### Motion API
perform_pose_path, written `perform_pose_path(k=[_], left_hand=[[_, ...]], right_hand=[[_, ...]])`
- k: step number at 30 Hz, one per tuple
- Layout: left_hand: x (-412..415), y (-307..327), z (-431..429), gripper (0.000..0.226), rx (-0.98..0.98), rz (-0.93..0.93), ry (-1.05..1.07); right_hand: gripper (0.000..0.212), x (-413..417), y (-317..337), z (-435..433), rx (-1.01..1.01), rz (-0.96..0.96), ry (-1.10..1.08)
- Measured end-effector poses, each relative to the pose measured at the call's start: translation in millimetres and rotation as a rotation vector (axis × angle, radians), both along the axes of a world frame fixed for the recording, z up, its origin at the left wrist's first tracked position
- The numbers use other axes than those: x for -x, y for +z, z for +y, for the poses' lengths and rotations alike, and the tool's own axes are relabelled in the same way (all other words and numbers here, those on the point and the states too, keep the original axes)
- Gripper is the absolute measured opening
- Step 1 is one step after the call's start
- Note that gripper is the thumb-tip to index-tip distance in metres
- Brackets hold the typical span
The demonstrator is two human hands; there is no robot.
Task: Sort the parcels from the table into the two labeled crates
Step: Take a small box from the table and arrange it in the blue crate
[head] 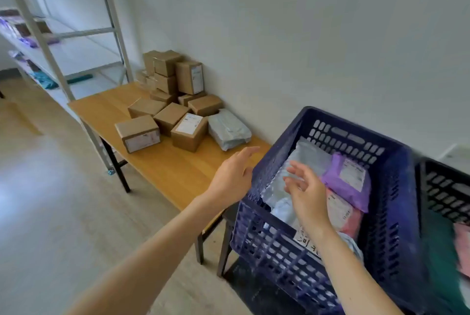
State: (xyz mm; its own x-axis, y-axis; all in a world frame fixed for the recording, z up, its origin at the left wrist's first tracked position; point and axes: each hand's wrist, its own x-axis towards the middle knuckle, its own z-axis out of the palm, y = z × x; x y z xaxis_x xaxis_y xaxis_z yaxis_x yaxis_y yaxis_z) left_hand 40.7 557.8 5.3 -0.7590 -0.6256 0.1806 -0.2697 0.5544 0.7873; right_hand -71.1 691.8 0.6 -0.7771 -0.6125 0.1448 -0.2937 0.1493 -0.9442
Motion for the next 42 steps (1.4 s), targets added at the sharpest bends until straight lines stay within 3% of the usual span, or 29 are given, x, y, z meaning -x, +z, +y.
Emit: perform_pose_path(k=[13, 19, 24, 34, 42], left_hand=[[-87, -35, -139, 0.05, -0.041, -0.041, 0.293], [-108, -58, -226, 0.048, -0.078, -0.12, 0.378], [-110, -75, -301, 0.044, -0.091, -0.199, 0.383], [-123, -122, -421, 0.044, -0.136, -0.39, 0.319], [-125, -145, -489, 0.06, -0.131, -0.542, 0.25]], right_hand=[[0.034, -70, -23, -183, -0.06, -0.093, 0.254], [0.033, -82, -60, -278, -0.069, -0.199, 0.252], [0.032, -90, -97, -353, -0.121, -0.317, 0.236], [0.033, -84, -156, -454, -0.317, -0.345, 0.204], [0.038, -98, -184, -498, -0.445, -0.417, 0.155]])
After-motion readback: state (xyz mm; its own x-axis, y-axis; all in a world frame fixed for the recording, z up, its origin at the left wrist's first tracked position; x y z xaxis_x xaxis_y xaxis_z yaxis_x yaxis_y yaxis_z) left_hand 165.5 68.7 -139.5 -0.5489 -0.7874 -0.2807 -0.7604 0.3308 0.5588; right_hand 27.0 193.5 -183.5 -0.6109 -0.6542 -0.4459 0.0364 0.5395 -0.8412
